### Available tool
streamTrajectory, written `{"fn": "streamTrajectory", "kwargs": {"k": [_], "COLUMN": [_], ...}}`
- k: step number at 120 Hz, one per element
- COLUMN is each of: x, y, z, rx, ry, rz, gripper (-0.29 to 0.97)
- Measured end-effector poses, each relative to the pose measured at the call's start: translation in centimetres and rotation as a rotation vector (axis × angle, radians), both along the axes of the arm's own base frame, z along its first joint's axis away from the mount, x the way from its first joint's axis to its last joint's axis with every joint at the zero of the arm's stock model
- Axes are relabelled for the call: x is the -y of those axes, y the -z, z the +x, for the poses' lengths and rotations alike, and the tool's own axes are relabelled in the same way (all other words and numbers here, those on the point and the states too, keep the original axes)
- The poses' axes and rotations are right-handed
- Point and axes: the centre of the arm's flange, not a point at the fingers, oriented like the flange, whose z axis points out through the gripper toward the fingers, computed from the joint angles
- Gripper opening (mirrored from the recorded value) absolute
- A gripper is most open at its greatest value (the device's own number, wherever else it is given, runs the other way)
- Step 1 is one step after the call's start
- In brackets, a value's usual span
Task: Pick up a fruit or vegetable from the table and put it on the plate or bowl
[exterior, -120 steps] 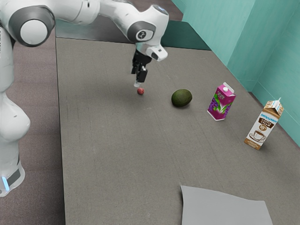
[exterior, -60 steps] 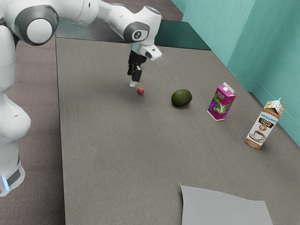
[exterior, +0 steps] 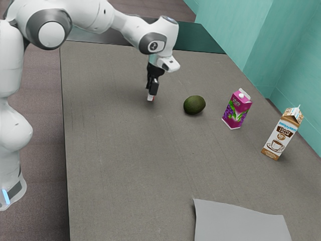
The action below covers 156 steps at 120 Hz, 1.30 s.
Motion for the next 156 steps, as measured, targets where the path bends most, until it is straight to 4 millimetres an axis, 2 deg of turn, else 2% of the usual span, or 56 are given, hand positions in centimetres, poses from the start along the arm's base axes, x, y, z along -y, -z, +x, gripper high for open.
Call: {"fn": "streamTrajectory", "kwargs": {"k": [14,48,86,110,126,130,136,144,149,153,156], "x": [-0.3,-0.1,0.0,0.1,0.8,1.6,4.0,8.9,13.5,18.3,22.2], "y": [0.9,1.7,2.4,2.2,1.2,0.2,-2.1,-8.0,-12.9,-16.2,-18.0], "z": [0.1,0.4,0.8,0.9,1.0,1.2,1.5,2.8,4.2,5.2,5.8], "rx": [-0.007,-0.005,0.001,0.01,0.025,0.036,0.057,0.115,0.167,0.2,0.215], "ry": [0.003,0.027,0.037,0.037,0.043,0.055,0.088,0.161,0.236,0.308,0.365], "rz": [-0.015,-0.024,-0.027,-0.022,-0.007,0.003,0.027,0.083,0.13,0.154,0.165], "gripper": [0.68,0.67,0.42,0.2,0.16,0.16,0.15,0.14,0.15,0.16,0.16]}}
